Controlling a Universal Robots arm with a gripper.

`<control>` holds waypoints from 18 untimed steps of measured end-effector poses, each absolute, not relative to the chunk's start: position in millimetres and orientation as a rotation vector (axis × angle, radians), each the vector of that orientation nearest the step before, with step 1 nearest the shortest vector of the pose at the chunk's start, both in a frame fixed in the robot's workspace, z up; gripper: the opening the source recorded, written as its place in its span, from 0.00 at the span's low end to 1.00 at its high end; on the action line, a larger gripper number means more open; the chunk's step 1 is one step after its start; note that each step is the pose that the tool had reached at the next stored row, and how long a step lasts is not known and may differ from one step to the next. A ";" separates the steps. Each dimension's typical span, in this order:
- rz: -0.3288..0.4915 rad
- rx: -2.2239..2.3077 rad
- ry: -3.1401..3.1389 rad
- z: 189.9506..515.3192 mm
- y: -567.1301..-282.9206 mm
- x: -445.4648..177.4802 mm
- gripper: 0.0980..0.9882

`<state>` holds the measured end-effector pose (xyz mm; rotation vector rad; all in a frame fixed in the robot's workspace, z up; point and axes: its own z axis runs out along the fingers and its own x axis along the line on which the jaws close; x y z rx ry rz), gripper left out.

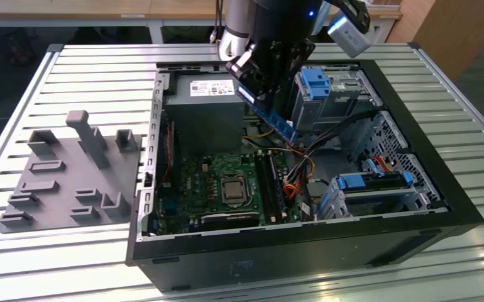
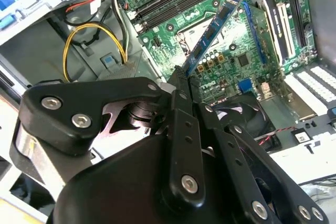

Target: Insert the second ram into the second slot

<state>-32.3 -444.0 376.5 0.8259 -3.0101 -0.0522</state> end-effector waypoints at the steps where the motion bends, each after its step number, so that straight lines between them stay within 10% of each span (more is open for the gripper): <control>1: -0.052 0.815 -3.013 376.5 -444.0 -32.3 0.04; 18: -0.054 0.593 -3.067 376.5 -443.9 -32.3 0.04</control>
